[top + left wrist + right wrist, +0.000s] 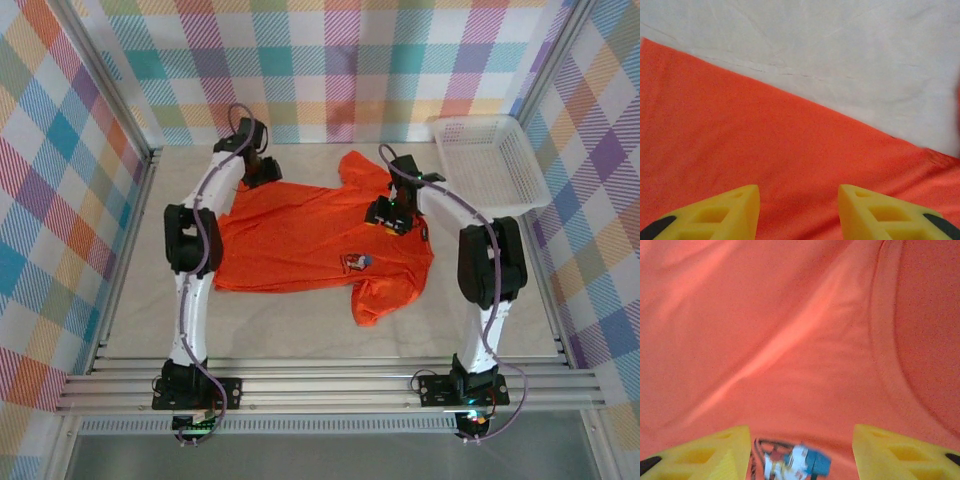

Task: Fold the inside-out t-shirt

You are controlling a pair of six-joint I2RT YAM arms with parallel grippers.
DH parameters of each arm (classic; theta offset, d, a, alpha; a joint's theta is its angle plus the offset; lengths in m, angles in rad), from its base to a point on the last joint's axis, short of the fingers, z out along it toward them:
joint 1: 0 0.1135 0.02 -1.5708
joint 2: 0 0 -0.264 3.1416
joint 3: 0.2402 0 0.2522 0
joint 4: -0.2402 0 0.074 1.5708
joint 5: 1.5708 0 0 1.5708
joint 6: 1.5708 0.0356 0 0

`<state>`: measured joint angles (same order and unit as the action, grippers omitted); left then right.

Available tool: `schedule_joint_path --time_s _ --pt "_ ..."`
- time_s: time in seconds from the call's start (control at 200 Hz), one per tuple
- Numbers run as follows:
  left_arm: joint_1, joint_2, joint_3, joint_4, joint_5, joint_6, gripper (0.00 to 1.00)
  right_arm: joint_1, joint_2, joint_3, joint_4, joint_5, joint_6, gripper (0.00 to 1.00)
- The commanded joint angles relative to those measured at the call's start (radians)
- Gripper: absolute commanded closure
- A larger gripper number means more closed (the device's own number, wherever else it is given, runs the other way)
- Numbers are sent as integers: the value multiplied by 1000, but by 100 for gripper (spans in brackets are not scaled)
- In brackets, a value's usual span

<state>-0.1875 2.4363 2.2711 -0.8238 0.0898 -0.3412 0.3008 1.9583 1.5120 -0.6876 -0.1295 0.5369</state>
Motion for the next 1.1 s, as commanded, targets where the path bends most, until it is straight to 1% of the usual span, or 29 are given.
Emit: schedule_joint_path --time_s 0.0,0.07,0.15,0.27,0.36,0.475,0.575,0.675,0.86,0.915,0.97,1.025,1.095 --pt "51 103 87 -91 61 -52 55 -13 70 90 -39 81 -22 44" --pt "91 154 110 -84 71 -89 58 -13 120 121 -22 87 -23 44" --pt "130 197 127 -55 87 -119 60 -15 184 164 -22 77 -16 44" --pt "164 280 232 -68 88 -143 60 -14 274 235 -48 57 -9 44" --pt "188 333 296 -57 85 -177 63 -16 336 296 -72 50 -13 44" --pt "227 359 309 28 84 -230 68 -22 401 378 -106 42 -35 41" --pt "253 377 325 93 131 -274 71 -33 453 462 -128 9 -64 36" --pt "255 379 330 138 139 -295 71 -43 530 587 -164 -32 -82 34" --pt "291 354 410 160 137 -297 70 -83 694 964 -346 -54 -91 33" --pt "307 315 416 157 147 -286 69 -94 696 1042 -397 -57 -101 33" --pt "316 255 416 132 149 -254 67 -94 655 1053 -418 -68 -119 33" --pt "313 184 406 70 141 -205 65 -90 583 1000 -411 -105 -130 32" --pt "299 76 355 -54 121 -153 63 -73 459 856 -368 -135 -138 32"
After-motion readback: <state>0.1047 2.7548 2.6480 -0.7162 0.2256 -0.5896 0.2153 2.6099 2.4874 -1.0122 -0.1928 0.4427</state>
